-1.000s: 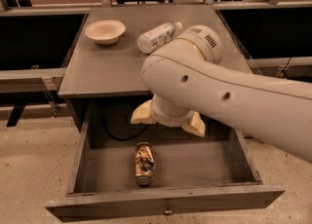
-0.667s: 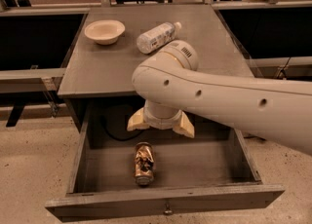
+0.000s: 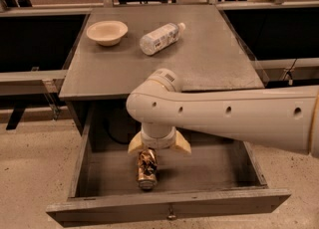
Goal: Pick orange can from top drawer and place on counter
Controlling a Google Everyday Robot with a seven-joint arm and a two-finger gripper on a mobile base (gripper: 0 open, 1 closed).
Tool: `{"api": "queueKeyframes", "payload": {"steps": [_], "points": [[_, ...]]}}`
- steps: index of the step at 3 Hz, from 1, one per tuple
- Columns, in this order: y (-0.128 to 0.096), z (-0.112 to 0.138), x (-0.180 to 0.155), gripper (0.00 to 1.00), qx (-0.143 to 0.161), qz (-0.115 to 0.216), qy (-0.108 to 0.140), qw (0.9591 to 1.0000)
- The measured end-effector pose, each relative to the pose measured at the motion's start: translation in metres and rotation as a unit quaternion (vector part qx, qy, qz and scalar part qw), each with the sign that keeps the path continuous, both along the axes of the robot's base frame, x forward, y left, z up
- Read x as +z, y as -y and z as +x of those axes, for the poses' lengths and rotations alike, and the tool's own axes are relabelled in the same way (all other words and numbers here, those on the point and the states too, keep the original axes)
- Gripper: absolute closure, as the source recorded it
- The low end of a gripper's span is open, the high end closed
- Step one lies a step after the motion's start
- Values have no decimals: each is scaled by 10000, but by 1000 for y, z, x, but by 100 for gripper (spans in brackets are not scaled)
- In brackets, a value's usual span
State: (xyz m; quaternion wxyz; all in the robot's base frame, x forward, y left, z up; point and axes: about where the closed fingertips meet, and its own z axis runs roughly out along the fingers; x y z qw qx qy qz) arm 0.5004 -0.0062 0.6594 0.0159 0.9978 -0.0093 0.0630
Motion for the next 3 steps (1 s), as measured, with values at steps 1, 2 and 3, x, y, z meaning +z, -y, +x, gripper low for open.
{"api": "queueKeyframes", "payload": {"steps": [1, 2, 3], "points": [[-4, -15, -33, 0, 175, 147, -379, 9990], [-17, -32, -53, 18, 398, 328, -709, 9961], [-26, -39, -53, 49, 408, 845, -988, 9907]]}}
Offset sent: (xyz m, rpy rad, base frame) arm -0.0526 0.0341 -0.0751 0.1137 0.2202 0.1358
